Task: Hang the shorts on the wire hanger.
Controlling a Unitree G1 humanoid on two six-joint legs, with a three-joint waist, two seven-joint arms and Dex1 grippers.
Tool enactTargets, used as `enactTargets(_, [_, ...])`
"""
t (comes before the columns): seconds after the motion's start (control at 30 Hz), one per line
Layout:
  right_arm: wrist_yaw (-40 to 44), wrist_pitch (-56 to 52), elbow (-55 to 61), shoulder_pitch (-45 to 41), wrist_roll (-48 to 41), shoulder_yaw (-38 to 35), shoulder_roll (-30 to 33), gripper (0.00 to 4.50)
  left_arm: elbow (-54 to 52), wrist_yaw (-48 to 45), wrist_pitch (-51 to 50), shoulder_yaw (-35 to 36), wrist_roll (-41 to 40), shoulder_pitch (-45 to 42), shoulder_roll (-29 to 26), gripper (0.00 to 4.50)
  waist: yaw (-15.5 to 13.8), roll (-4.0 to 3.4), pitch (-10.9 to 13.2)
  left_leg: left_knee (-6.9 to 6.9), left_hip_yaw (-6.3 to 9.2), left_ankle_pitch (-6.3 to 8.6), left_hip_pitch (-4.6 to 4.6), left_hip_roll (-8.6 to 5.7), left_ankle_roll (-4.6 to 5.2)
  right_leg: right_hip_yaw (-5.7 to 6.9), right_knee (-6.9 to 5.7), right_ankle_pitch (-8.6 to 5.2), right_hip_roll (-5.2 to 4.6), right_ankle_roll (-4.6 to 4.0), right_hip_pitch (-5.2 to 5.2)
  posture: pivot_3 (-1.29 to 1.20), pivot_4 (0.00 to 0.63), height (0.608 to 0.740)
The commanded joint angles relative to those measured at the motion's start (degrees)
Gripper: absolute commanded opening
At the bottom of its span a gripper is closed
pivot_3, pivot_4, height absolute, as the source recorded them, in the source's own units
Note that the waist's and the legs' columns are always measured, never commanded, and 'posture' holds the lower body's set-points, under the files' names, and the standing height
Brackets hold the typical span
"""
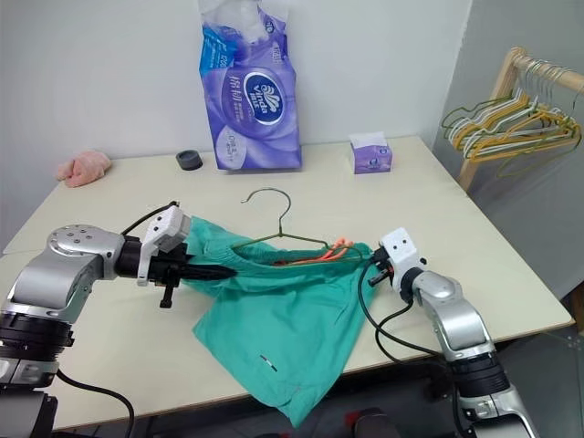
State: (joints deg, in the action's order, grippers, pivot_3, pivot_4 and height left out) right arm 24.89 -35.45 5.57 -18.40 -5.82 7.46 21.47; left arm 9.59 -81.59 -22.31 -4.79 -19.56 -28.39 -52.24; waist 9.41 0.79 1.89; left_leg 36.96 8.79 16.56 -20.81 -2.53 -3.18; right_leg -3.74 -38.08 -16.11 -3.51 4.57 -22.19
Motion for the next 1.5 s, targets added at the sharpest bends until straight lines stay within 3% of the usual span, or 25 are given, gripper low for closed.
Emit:
enactTargets(0.03, [-0.15, 0.32, 2.82, 0.31, 0.71, -2.16, 2.22, 0.02, 2.96, 2.71, 2.73, 1.64, 2.14, -2.32, 0.25, 0.00, -0.08, 0.00, 0.00, 0.01, 0.00, 0.00, 0.00, 0.00, 0.00, 0.00, 0.00, 0.00, 0.00, 0.00, 0.00, -0.13, 0.000, 0.740])
enactTargets(0.27, [0.11, 0.16, 4.41, 1.91, 0.67, -1.09, 2.60, 0.02, 1.91, 3.82, -2.30, 3.73, -2.70, -3.92, 2.58, 0.00, 0.17, 0.00, 0.00, 0.01, 0.01, 0.01, 0.00, 0.00, 0.02, 0.00, -0.01, 0.00, 0.00, 0.00, 0.00, -0.14, 0.000, 0.740])
enactTargets(0.53, [0.12, 0.23, 4.17, 1.57, 0.52, -1.23, 2.64, 0.02, -2.18, -0.16, -4.16, 2.23, -3.19, -0.66, -0.36, 0.00, 0.15, 0.00, 0.00, 0.00, 0.08, 0.01, 0.00, 0.00, 0.01, -0.01, -0.01, 0.00, 0.01, 0.00, 0.00, -0.14, 0.000, 0.740])
enactTargets(0.93, [3.33, 1.87, 7.22, 1.63, 1.00, 0.23, 4.89, 0.02, 2.71, 3.88, 2.16, 1.03, 2.93, -1.93, 1.03, 0.00, 0.09, 0.00, 0.00, 0.01, 0.09, 0.01, 0.00, -0.01, 0.01, 0.00, 0.01, 0.00, 0.01, 0.00, 0.01, -0.14, 0.000, 0.740])
enactTargets(1.33, [13.04, 3.49, 14.75, -2.86, 2.11, 2.21, 17.99, 0.02, 0.75, 2.51, 3.27, -1.35, 4.88, 0.65, 0.27, 0.00, 0.11, -0.01, 0.00, 0.01, 0.10, 0.05, -0.01, 0.00, 0.10, 0.04, 0.05, -0.01, 0.01, 0.00, 0.03, -0.16, 0.000, 0.740])
enactTargets(1.5, [17.34, 3.71, 14.65, -10.98, 5.20, 9.20, 18.78, 0.02, 1.39, 4.26, 4.81, -2.83, 6.43, -0.70, 2.85, 0.00, 0.17, -0.01, 0.00, 0.01, 0.09, 0.06, -0.01, 0.01, 0.10, 0.04, 0.06, -0.02, 0.01, -0.01, 0.03, -0.17, 0.000, 0.740])
